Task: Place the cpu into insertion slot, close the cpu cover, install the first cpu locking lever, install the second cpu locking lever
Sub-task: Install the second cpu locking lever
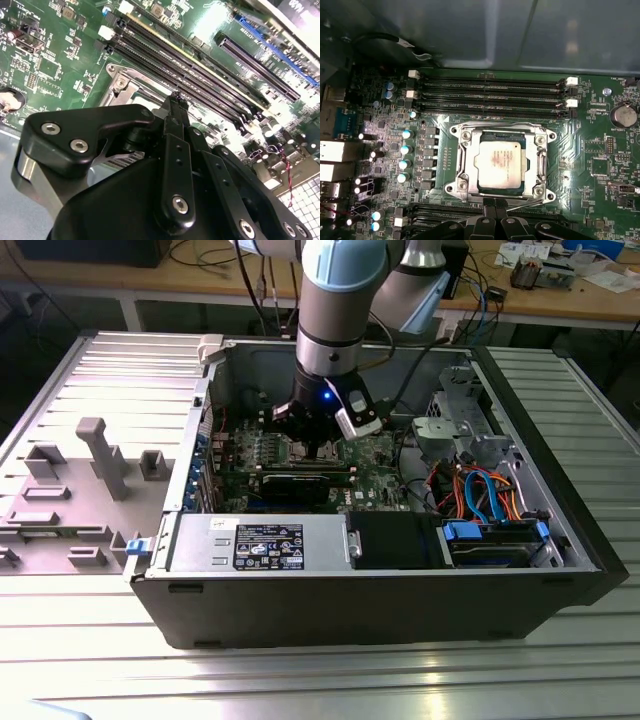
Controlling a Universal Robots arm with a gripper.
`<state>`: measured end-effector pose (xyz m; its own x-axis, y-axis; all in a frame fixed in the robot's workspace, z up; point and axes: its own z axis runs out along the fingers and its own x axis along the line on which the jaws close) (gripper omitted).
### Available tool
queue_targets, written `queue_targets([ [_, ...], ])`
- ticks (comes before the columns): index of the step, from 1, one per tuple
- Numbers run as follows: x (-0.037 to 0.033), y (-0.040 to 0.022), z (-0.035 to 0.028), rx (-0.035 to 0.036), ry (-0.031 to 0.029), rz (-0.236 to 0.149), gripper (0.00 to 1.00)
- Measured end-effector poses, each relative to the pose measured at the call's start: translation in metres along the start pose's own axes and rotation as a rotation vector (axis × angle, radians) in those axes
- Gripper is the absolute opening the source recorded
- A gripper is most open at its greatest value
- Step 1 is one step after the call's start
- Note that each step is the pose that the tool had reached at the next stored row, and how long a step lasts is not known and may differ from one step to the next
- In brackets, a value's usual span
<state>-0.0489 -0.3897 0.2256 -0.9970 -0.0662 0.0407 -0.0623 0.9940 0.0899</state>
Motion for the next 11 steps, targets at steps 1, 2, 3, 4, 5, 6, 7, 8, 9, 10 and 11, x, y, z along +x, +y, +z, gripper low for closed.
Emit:
queue_targets([
  [1,0.0001,-0.0009,-0.0002,0.0,0.0001,0.0,0.11],
  [2,0.0001,-0.0016,-0.0003,0.0001,0.0001,0.0,0.11],
  [3,0.0002,-0.0024,-0.0003,0.0,0.0001,0.0,0.11],
  [4,0.0002,-0.0027,-0.0003,-0.0001,0.0,0.0,0.11],
  [5,0.0002,-0.003,-0.0004,-0.0002,0.0,0.0,0.11],
  [6,0.0002,-0.0032,-0.0003,-0.0003,0.0,0.0,0.11],
  [7,0.0003,-0.0033,-0.0003,-0.0001,0.0,0.0,0.11],
  [8,0.0003,-0.0033,-0.0002,0.0,0.0001,0.0,0.11],
  [9,0.0004,-0.0033,-0.0002,0.0,0.0002,-0.001,0.11],
  [10,0.0004,-0.0033,-0.0001,0.0002,0.0004,-0.003,0.11],
  [11,0.0004,-0.0033,-0.0001,0.0003,0.0009,-0.009,0.11],
])
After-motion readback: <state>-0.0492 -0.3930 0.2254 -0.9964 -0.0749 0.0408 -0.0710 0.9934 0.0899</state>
